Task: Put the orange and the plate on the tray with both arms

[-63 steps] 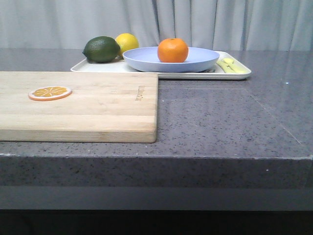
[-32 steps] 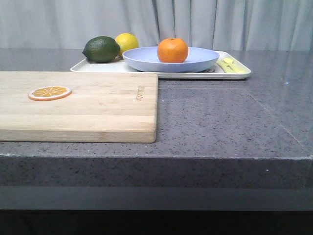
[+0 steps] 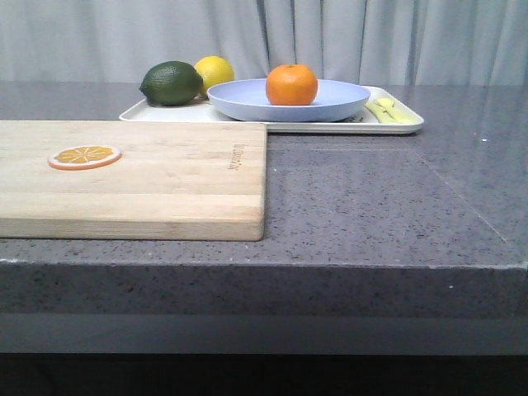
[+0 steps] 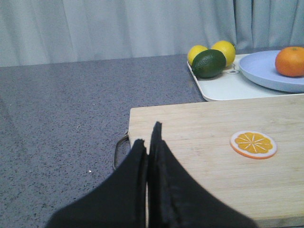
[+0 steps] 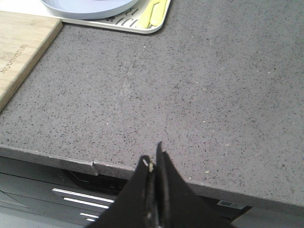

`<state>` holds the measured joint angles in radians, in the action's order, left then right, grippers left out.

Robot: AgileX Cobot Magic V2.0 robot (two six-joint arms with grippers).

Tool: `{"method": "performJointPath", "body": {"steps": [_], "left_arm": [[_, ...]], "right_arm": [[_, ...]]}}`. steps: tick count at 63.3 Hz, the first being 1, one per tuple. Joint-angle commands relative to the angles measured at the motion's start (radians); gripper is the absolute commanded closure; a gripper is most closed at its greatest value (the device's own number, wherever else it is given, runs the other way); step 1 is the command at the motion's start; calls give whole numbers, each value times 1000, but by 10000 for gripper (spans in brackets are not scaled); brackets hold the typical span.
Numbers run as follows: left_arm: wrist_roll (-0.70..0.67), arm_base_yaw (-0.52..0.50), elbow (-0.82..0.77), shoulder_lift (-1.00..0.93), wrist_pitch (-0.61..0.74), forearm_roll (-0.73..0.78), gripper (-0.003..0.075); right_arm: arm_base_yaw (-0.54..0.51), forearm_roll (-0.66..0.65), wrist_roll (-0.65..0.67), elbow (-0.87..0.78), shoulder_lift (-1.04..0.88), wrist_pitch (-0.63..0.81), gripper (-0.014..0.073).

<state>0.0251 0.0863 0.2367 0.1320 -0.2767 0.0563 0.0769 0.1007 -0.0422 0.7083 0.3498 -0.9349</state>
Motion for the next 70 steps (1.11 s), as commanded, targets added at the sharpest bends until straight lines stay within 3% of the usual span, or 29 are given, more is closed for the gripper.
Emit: {"method": "performJointPath", "body": {"steps": [1, 23, 70], "left_arm": [[-8, -21, -62, -43, 199, -41, 740], [-8, -43, -272, -155, 287, -131, 740], [-8, -43, -271, -153, 247, -131, 740]], "right_arm": [[-3, -8, -12, 21, 7, 67, 662], [-3, -8, -12, 21, 7, 65, 662], [-3, -8, -12, 21, 7, 64, 662]]}}
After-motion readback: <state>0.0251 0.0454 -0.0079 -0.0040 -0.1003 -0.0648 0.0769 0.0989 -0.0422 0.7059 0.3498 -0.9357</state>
